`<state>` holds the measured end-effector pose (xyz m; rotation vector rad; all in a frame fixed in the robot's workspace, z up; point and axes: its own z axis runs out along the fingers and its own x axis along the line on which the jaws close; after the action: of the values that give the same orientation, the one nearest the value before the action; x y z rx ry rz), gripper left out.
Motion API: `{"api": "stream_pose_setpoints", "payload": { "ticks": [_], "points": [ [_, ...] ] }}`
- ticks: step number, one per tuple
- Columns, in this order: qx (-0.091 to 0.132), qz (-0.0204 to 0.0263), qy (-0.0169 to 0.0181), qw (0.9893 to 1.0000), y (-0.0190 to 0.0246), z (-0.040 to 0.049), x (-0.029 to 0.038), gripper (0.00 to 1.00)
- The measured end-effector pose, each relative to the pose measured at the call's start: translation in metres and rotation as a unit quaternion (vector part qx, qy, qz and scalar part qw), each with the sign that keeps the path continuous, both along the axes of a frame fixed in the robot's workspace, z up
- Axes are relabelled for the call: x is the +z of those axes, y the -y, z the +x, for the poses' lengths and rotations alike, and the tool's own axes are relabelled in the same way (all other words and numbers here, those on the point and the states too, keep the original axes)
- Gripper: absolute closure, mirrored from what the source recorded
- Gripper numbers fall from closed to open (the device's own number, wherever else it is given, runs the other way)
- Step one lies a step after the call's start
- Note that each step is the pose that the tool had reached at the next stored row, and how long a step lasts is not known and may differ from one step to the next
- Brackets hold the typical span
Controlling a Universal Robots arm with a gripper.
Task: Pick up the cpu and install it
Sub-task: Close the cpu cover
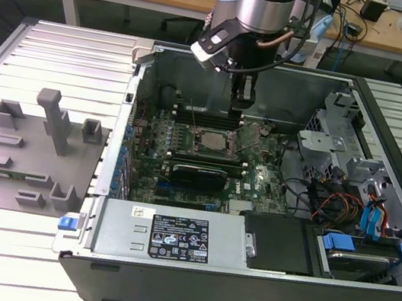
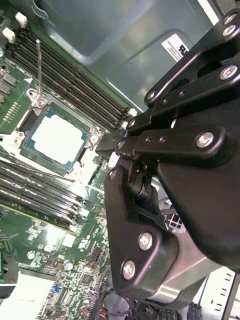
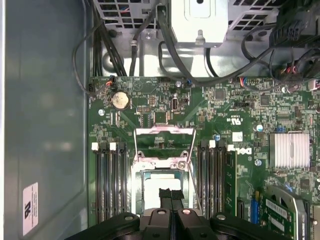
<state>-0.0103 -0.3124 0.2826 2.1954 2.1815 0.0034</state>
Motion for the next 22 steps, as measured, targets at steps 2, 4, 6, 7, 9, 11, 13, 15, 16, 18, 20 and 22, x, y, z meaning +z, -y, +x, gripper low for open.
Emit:
{"api": "stream_pose_setpoints", "payload": {
  "ticks": [2,4,6,7,9,11,13,15,16,18,20,22],
  "points": [
    [0.000,0.0000,0.0000,1.0000,0.0000,0.0025,0.0000,0.89],
    [0.000,0.0000,0.0000,1.0000,0.0000,0.0046,0.0000,0.89],
    [0.000,0.0000,0.0000,1.0000,0.0000,0.0105,0.0000,0.89],
    [0.000,0.0000,0.0000,1.0000,0.0000,0.0127,0.0000,0.89],
    [0.000,-0.0001,0.0000,1.0000,0.0000,0.0217,0.0000,0.89],
    [0.000,0.0001,0.0000,1.0000,-0.0001,0.0286,-0.0001,0.89],
    [0.000,0.0000,-0.0001,1.0000,0.0000,0.0408,0.0000,0.89],
    [0.000,0.0000,-0.0001,1.0000,0.0000,0.0468,-0.0001,0.89],
    [0.000,0.0000,-0.0001,1.0000,0.0000,0.0494,-0.0001,0.89],
    [0.000,0.0000,-0.0001,1.0000,0.0000,0.0565,-0.0003,0.89],
    [0.000,0.0000,-0.0001,1.0000,0.0000,0.0611,-0.0008,0.89],
    [0.000,-0.0001,-0.0002,1.0000,0.0000,0.0654,-0.0034,0.89]
  ]
}}
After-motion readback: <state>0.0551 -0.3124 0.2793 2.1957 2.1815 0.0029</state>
